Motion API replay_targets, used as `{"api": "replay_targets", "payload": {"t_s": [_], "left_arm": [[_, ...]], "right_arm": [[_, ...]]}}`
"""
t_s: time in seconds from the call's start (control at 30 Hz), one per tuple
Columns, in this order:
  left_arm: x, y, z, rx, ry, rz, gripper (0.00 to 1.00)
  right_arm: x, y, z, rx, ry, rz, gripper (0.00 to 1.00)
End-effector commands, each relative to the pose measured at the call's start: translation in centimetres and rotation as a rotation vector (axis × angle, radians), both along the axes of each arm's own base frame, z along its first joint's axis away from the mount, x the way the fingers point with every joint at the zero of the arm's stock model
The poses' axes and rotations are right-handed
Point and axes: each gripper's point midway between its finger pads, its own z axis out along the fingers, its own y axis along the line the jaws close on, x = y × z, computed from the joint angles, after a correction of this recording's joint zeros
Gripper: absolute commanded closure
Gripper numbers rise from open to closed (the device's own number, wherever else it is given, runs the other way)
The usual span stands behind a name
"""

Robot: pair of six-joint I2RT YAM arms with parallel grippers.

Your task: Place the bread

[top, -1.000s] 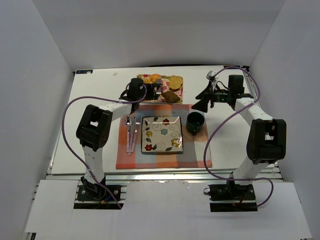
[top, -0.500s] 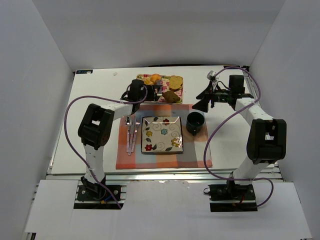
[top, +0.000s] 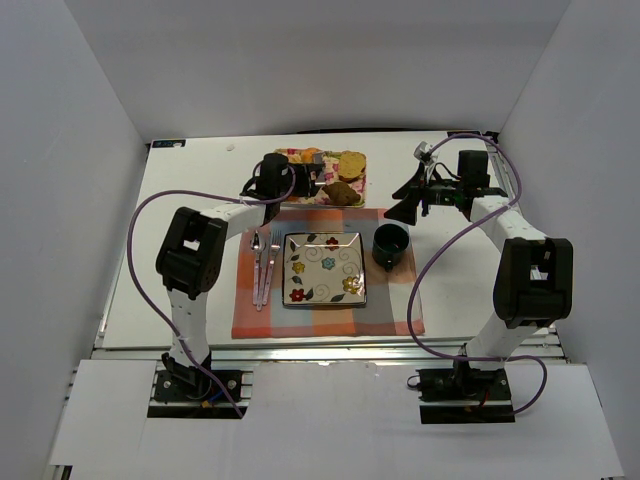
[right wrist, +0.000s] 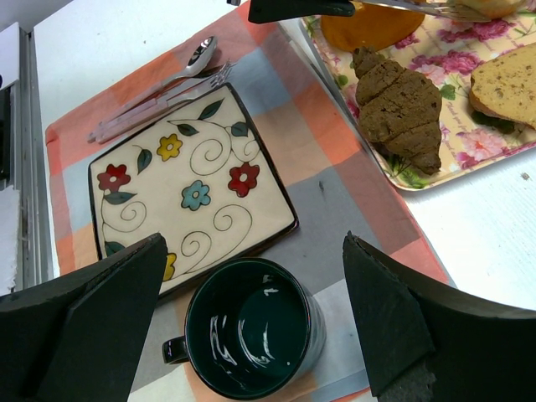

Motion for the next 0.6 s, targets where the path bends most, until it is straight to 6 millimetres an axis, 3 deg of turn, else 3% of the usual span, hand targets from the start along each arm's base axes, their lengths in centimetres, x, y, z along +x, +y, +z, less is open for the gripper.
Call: {"api": "replay_targets", "payload": {"t_s": [0.0,0.57], "left_arm": [[0.16,-0.06,1.63,-0.002,-0.04,0.011,0.5],[-0.5,0.06,2.14,-0.024,-0.029,0.009,0.49]], "right_arm": [[-0.03,-0.05,1.11,0.022,-0.036,0.012,0.11],[0.03,-0.09,1.18,0.023,-0.035,0.011,0.11]]}}
